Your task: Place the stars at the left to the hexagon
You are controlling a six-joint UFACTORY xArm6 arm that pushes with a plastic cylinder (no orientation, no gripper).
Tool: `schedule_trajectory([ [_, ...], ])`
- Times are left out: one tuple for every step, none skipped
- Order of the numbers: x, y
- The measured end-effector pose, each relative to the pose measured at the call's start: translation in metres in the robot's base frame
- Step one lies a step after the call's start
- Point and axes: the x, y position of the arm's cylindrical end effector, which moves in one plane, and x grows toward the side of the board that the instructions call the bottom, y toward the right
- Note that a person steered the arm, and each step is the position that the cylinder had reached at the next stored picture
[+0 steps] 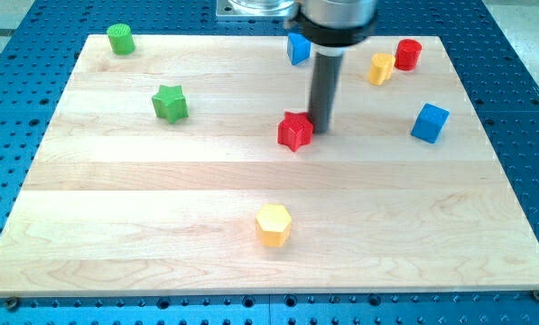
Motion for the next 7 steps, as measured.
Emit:
schedule_trajectory([
  [0.052, -0.06],
  [0.081, -0.062],
  [0.055, -0.083],
  [0.078, -0.126],
  [0.099, -0.118],
  [0.094, -0.11],
  [0.084, -0.108],
])
